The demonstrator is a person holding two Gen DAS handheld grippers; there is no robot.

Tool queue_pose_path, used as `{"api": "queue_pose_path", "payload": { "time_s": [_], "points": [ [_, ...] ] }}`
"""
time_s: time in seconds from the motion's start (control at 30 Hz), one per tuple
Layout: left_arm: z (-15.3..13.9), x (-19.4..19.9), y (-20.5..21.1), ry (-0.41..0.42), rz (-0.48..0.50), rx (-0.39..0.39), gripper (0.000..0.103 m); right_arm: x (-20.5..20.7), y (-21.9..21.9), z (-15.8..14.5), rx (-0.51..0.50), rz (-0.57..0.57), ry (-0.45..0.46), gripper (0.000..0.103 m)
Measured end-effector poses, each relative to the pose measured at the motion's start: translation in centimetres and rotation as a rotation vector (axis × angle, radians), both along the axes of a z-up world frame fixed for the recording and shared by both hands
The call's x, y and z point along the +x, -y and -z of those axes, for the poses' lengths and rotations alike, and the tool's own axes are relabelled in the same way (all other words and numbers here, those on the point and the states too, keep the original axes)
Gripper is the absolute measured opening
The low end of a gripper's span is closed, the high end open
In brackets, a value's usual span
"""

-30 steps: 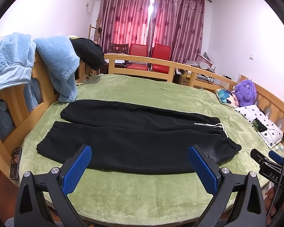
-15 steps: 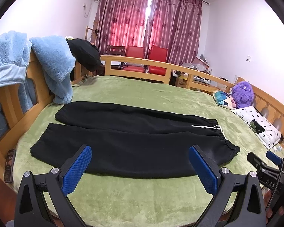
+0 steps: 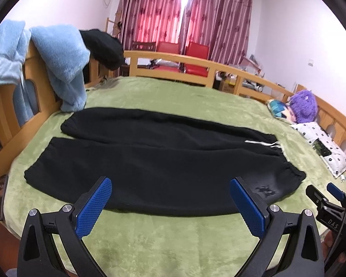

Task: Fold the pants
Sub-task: 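Lower both tools onto the sweatpants legs and close on the fabric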

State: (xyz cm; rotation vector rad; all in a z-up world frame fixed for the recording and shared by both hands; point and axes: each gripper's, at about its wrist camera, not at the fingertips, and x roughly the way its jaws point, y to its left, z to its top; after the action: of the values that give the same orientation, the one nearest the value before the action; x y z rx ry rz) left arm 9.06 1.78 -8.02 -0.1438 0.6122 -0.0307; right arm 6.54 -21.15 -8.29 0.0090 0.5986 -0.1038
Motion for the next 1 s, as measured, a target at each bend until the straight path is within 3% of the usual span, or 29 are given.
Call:
{"api": "queue_pose_path", "payload": {
  "time_s": [0.27,0.4,0.47,0.63,0.83,1.0],
  "points": [
    [5.9,3.5,-3.8,-0.141,-0.033,-0.077,0.102,3.8,1.4,5.0,0.019,0.006,-0.144,0.088],
    [8.5,4.4,-6.0,-0.194,-0.097,-0.019,0.101,5.1,2.5,6.9,0.041,0.027,-0.208,0.081],
    [9.9,4.8,-7.2,-0.206,-0.116,-0.037,0.097,5.5,3.3,7.6,0.057,0.037,-0.218,0.077],
    [13.4,6.5,-10.5,-0.320,-0.181,-0.098,0.090,6.0,5.5,9.4,0.057,0.117,-0.201,0.077],
    [14.8,7.1,-13.8,-0.293,-0.274,-0.142,0.090,7.8,8.1,11.9,0.144,0.169,-0.245,0.070],
    [15.8,7.3,-15.1,-0.287,-0.307,-0.184,0.090,8.9,10.8,13.1,0.289,0.201,-0.258,0.068]
  ]
}}
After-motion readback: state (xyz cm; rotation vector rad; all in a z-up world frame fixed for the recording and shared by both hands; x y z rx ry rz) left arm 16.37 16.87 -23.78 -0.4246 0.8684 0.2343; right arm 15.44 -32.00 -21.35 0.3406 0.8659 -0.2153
